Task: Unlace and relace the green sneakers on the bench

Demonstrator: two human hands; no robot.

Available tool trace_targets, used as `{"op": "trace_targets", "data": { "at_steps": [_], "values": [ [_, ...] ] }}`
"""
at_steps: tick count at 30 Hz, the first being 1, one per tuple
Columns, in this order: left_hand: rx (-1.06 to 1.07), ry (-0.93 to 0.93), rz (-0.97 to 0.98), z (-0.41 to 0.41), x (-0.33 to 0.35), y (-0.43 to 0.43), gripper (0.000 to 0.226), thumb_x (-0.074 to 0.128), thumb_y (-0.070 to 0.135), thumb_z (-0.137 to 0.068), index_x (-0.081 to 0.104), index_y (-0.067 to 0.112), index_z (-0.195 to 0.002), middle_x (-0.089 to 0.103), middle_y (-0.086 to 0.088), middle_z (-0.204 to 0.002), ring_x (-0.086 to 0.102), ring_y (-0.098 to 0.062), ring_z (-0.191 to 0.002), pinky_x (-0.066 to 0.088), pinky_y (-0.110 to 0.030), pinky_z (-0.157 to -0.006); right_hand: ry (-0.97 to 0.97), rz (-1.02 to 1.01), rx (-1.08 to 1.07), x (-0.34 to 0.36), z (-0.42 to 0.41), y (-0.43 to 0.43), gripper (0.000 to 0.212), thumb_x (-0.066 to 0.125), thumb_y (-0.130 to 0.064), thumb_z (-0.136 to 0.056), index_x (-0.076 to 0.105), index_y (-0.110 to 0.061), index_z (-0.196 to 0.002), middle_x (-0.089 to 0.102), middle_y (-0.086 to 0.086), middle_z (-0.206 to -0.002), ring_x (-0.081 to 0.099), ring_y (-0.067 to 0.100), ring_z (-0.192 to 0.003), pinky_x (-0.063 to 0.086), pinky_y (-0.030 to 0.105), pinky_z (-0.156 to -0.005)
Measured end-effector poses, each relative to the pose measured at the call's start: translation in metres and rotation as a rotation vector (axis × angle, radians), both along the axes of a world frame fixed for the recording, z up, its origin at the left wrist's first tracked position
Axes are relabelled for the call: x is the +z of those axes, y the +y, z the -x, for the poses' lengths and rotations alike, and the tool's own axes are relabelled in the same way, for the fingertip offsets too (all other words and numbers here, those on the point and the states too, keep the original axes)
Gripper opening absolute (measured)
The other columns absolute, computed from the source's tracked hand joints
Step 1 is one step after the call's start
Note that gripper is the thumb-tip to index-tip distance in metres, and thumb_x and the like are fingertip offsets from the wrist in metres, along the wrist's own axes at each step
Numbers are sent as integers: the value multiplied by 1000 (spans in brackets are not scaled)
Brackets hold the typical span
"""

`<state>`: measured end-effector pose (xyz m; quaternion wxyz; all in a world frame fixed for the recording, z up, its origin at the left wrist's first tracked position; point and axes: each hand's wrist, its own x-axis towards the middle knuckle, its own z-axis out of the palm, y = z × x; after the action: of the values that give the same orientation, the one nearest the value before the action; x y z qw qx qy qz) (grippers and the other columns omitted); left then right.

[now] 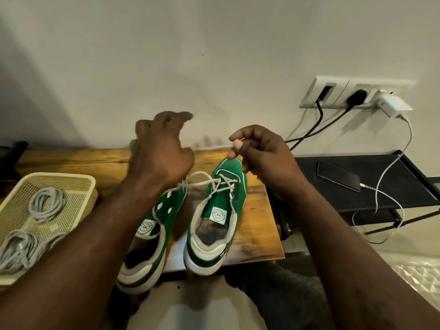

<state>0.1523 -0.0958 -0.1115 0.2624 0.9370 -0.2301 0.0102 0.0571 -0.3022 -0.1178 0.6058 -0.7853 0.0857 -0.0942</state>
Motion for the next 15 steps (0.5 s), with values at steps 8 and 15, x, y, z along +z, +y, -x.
{"op": "trace_targets", "data": {
  "at_steps": [8,15],
  "values": [
    [-208,-91,-27,16,-14,-26,19,66,25,-100,76,34,-113,75,4,-94,65,-19,-90,54,-42,-88,103,244,-71,-6,-1,6,10,78,-22,-95,70,-17,-92,77,2,-80,66,1,-62,52,23,-62],
    [-321,116,132,26,-11,-28,44,73,27,-97,61,32,-139,71,10,-114,64,-12,-103,49,-27,-83,90,193,27,-7,-2,6,5,69,-8,-99,70,-12,-101,78,5,-87,74,16,-71,61,34,-69]
  ]
}}
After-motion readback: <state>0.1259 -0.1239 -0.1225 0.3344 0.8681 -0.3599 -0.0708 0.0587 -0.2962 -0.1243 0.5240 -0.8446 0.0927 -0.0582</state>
